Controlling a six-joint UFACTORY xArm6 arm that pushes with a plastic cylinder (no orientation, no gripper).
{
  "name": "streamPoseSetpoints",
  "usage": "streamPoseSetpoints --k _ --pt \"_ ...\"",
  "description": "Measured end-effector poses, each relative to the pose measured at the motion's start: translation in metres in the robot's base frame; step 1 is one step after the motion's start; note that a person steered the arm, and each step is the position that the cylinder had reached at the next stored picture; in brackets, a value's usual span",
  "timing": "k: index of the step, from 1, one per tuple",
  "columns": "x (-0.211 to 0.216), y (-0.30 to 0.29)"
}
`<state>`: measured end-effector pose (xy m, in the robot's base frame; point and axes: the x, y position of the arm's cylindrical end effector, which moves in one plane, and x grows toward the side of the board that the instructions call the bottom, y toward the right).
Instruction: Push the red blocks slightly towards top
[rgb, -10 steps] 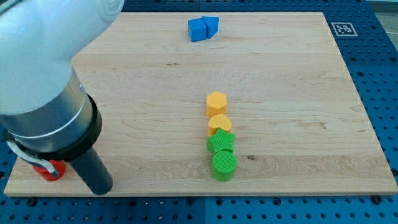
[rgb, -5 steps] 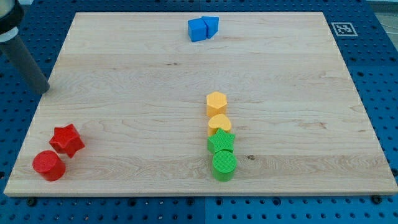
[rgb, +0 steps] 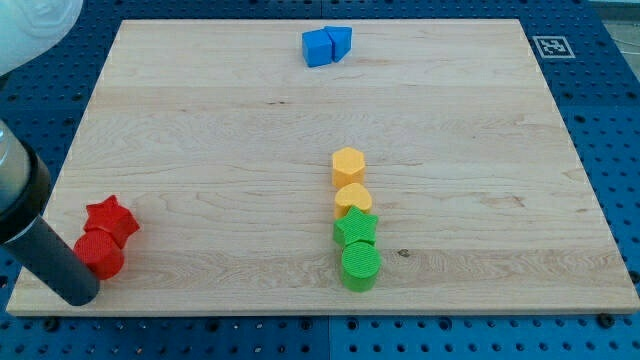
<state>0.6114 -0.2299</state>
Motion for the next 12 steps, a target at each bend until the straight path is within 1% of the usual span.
streamPoseSetpoints --k 2,3,4,5,6,7,8,9,11,12 --pt "-0.011 0.000" --pt "-0.005 -0.029" --pt "-0.022 -0.054" --pt "-0.029 -0.032" --pt "-0.029 -0.026" --pt "-0.029 -0.008" --pt "-0.023 0.032" --pt "-0.021 0.039" --pt "-0.027 0.116" --pt "-0.047 0.116"
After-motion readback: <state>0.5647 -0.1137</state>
